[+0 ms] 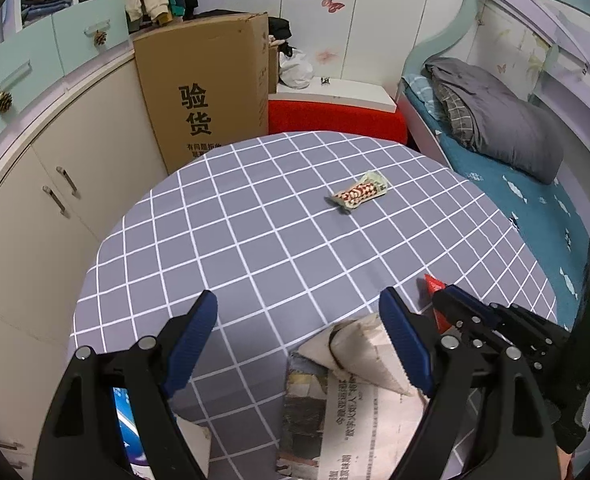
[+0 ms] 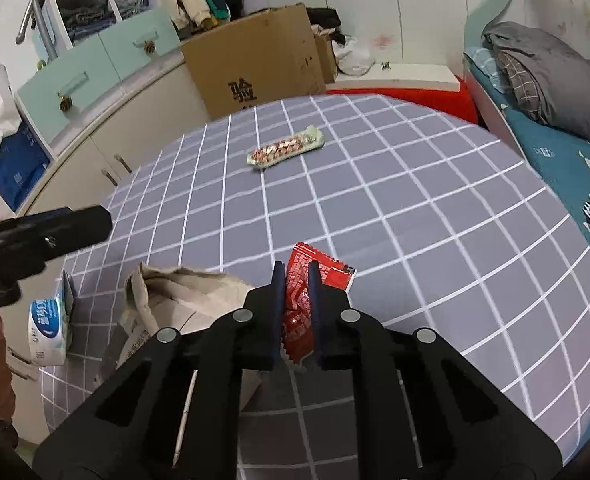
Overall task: Collect trash
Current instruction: 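Grasp the red packet with the right tool while the left grasps the red-white striped wrapper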
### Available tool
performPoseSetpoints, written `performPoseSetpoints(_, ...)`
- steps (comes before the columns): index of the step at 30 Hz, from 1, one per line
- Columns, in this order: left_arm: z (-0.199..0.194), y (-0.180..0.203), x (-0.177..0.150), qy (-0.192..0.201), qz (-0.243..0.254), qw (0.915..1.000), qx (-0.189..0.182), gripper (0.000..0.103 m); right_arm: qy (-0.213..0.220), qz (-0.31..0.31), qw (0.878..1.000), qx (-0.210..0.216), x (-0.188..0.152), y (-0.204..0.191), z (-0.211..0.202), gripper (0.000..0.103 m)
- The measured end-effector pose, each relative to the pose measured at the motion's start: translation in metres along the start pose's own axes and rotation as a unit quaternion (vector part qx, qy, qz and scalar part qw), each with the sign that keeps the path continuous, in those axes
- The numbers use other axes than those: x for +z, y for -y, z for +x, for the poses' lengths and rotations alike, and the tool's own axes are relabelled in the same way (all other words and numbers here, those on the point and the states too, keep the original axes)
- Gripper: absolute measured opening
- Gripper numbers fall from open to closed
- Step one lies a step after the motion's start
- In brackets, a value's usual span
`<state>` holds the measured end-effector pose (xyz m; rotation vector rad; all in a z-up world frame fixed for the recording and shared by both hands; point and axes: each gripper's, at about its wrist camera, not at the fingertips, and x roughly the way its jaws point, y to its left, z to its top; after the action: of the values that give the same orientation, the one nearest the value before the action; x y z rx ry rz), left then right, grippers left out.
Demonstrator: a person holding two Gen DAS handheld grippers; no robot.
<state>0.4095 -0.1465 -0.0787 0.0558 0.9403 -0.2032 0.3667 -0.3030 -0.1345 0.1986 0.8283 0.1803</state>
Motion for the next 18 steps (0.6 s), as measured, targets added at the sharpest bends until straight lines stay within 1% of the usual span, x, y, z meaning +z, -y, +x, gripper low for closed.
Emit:
performPoseSetpoints(3,0.004,0.008,0.006,0.001,0.01,1.0,0.001,0.081,0.009,0.004,1.0,0.006,0.006,0.006,-0.004,0.011)
performPoseSetpoints(7,0.013,0.018,0.017,0.001,0.018,0.9998,-0.006,0.081,0.024,0.013,1.0,0.013,0.016,0.015,-0.007,0.011)
performPoseSetpoints(10,0.029,0.026,0.029,-0.01,0.023,0.9996,-0.016,0.081,0.035,0.019,0.999,0.016,0.026,0.021,-0.006,0.011)
performPoseSetpoints(13,0.046,0.031,0.041,-0.019,0.024,0.9995,-0.01,0.081,0.045,0.027,0.998,0.017,0.036,0.029,-0.003,0.011)
performPoseSetpoints(18,0.079,0.042,0.062,-0.038,0.023,0.9988,-0.02,0.081,0.058,0.046,0.997,0.016,0.05,0.045,0.008,0.011)
